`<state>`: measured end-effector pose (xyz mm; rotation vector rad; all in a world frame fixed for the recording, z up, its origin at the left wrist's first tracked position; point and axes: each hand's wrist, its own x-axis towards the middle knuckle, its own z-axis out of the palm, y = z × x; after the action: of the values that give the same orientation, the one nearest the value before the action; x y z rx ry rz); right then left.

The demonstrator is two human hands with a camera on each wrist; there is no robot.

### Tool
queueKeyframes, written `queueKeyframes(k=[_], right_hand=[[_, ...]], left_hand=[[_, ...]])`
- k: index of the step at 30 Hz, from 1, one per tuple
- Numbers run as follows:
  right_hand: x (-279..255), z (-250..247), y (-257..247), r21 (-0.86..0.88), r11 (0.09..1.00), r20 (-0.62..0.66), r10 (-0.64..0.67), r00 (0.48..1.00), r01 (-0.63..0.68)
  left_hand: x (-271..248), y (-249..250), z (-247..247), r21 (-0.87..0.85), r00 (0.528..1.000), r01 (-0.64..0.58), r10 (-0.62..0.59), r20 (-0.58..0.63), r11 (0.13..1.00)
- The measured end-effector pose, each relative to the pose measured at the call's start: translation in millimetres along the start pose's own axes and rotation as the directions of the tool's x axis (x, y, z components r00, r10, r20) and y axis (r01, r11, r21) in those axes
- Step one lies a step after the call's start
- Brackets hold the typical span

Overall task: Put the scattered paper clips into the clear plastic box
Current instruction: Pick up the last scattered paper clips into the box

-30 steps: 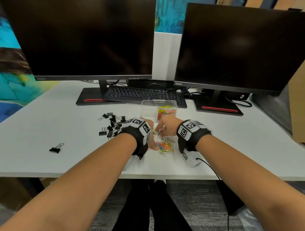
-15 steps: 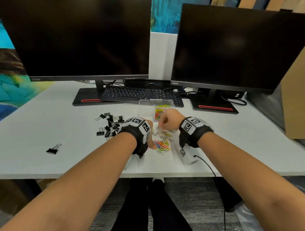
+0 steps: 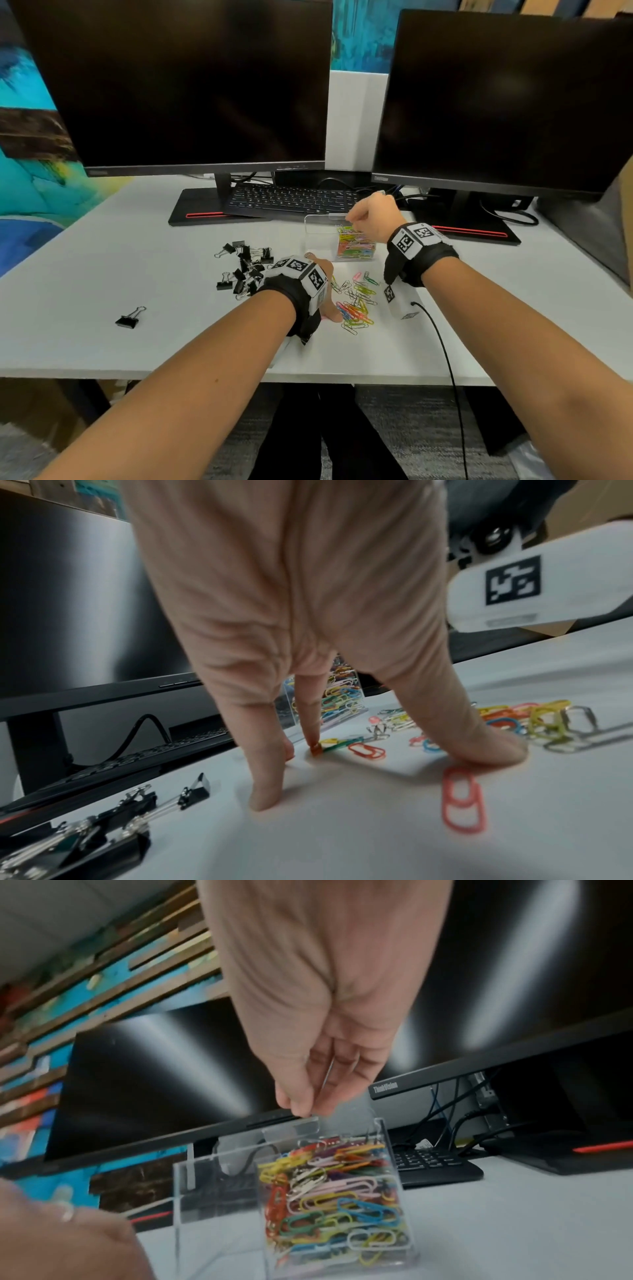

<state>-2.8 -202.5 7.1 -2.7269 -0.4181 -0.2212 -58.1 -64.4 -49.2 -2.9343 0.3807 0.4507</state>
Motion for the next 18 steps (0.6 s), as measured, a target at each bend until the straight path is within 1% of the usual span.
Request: queueKeyframes(k=[2,4,6,8,10,12,14,18], right_hand=[[-13,-5,3,0.057,0.998,-0.081,-0.013,0.997,0.018],[-27,-8,7,0.074,0.997,-0.086,-0.015,0.996,0.022],[-40,-10,13,0.010,1.000,-0.029,-0.013,0.999,0.013],[-53,-10,22,-0.103,0.995,0.092,0.013,0.996,-0.004],[-64,-6,33,-0.223,0.975,0.211,0.070,0.975,-0.022],[-71,0,43,-0.276,0.959,0.287,0.145,0.947,-0.063],[-74,6,50,-0.285,0.952,0.308,0.199,0.930,-0.110],[-69,16,58,-0.250,0.954,0.293,0.239,0.926,-0.167]], left_hand=[[-2,1,-2,-0.013,1.000,0.006,-0.006,0.001,1.000],[0,1,-2,-0.017,1.000,0.013,-0.013,0.013,1.000],[5,1,0,-0.019,1.000,0.009,-0.009,0.014,1.000],[5,2,-1,-0.027,0.999,0.001,-0.001,0.035,1.000],[-2,5,-5,-0.019,0.998,0.002,0.000,0.056,1.000],[-3,7,-5,0.000,0.998,0.003,-0.003,0.068,1.000],[-5,9,-8,0.013,0.999,-0.023,0.022,0.042,1.000],[-20,15,-19,-0.018,0.998,-0.060,0.061,0.006,0.998]])
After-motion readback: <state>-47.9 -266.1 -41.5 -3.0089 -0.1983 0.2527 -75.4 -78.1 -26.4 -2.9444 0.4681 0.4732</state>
